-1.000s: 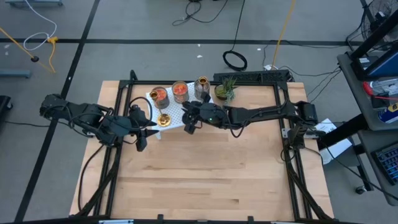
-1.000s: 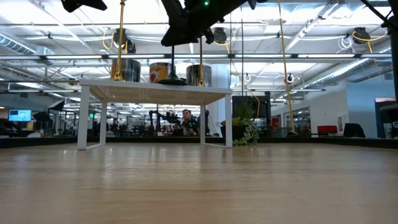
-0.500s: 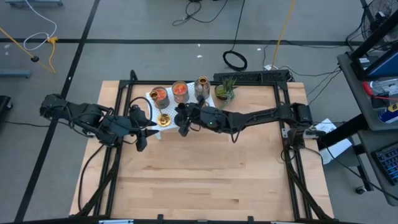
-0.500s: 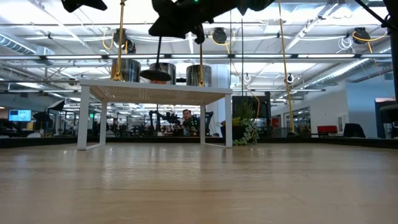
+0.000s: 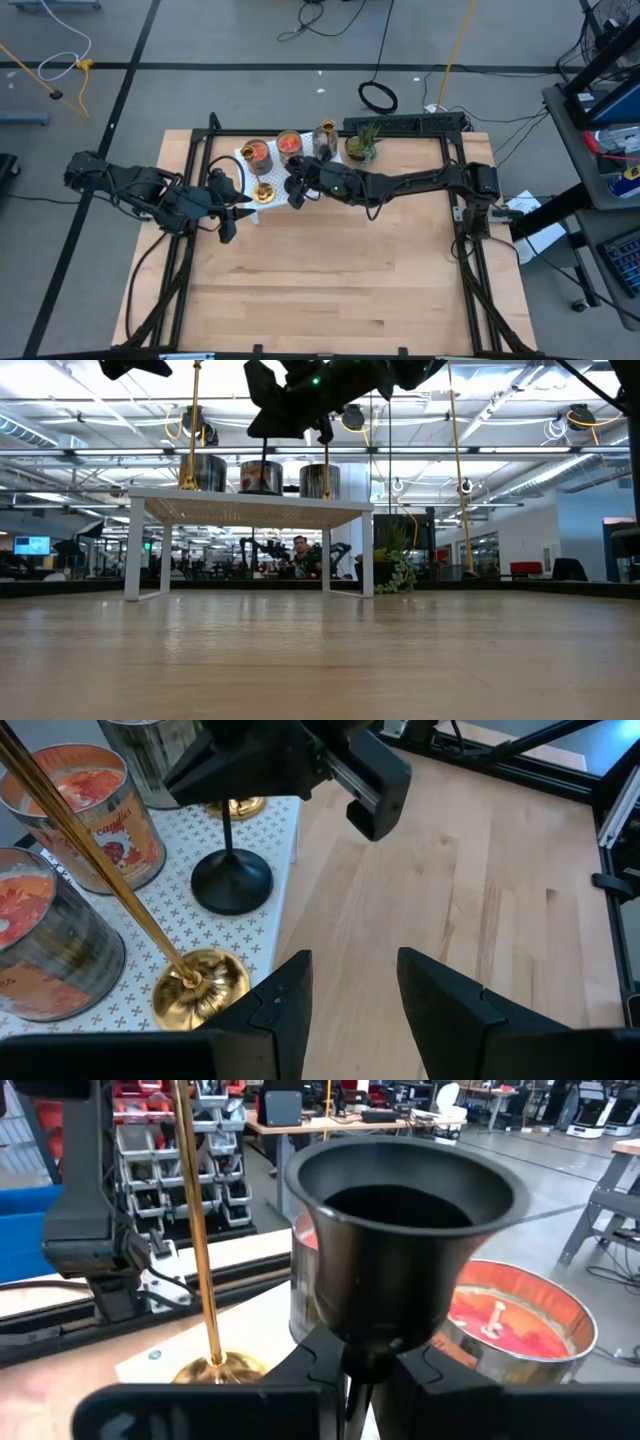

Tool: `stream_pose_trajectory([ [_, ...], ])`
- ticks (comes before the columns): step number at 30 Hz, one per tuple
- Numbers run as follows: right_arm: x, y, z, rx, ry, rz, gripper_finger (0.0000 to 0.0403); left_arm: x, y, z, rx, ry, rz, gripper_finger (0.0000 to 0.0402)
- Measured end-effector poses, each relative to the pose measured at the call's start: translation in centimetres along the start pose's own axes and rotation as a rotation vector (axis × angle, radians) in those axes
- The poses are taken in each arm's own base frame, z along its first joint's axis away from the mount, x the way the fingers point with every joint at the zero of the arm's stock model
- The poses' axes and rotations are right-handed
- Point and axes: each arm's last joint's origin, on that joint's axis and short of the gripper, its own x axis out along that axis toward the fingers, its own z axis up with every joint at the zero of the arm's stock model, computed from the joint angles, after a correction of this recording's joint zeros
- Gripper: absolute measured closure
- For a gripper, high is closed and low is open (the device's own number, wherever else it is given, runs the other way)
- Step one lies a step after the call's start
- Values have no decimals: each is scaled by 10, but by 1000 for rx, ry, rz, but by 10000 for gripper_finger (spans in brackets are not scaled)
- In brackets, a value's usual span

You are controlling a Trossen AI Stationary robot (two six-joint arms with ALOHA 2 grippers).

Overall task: Pick & Place candle stick holders
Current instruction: Put the black candle holder on the shelf

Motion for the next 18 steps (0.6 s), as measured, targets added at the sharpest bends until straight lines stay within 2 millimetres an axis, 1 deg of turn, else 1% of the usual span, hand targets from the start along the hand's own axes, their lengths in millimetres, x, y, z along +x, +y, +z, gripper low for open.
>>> stream_pose_trajectory([
  [4,0,0,0,-1,2,1,381,0,0,0,0,0,0,250],
  [8,0,0,0,-8,4,1,370,0,0,0,0,0,0,250],
  [13,0,2,-1,-6,12,56,341,0,0,0,-1,0,0,250],
  [18,0,2,-1,-10,9,51,302,0,0,0,-1,0,0,250],
])
